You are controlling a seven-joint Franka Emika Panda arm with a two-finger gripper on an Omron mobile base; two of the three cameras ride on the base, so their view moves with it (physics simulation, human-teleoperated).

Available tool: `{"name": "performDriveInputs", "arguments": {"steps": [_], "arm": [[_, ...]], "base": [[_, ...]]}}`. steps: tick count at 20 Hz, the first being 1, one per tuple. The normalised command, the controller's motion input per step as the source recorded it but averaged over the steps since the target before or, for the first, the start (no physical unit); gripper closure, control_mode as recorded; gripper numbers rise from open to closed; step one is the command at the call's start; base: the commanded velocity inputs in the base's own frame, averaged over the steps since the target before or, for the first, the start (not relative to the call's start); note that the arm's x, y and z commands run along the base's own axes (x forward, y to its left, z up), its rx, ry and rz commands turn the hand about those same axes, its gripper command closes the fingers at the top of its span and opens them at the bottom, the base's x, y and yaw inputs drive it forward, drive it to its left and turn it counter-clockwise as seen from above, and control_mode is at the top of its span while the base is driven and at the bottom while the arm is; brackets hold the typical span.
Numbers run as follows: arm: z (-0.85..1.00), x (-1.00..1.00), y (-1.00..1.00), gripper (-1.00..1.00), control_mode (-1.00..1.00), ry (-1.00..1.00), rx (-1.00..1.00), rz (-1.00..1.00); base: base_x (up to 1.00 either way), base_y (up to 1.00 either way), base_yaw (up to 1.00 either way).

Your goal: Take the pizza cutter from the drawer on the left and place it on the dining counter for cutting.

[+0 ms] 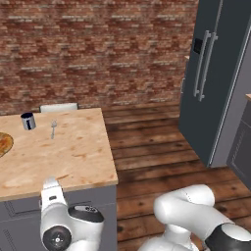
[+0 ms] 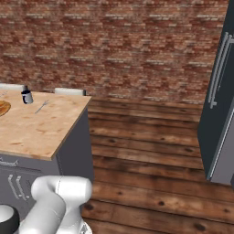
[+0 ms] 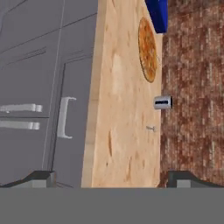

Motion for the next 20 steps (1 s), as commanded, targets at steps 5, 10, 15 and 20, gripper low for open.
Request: {"name": "performDriveInputs", "arguments": {"steps": [5,10,15,20], "arm": [[-0.56,0.0,0.25,-1.0,-1.0,-0.3,0.0,0.13],[-0.54,0.0,0.01,-1.0,-1.0,-0.27,0.0,0.05],[-0.48,0.0,0.0,-1.0,-1.0,-0.23,0.0,0.0],[-0.26,0.0,0.0,-1.0,-1.0,-0.14,0.01,-0.02]], "base": [[0.0,0.0,0.0],[0.0,0.0,0.0],[0.0,0.0,0.0],[0.0,0.0,0.0]]}}
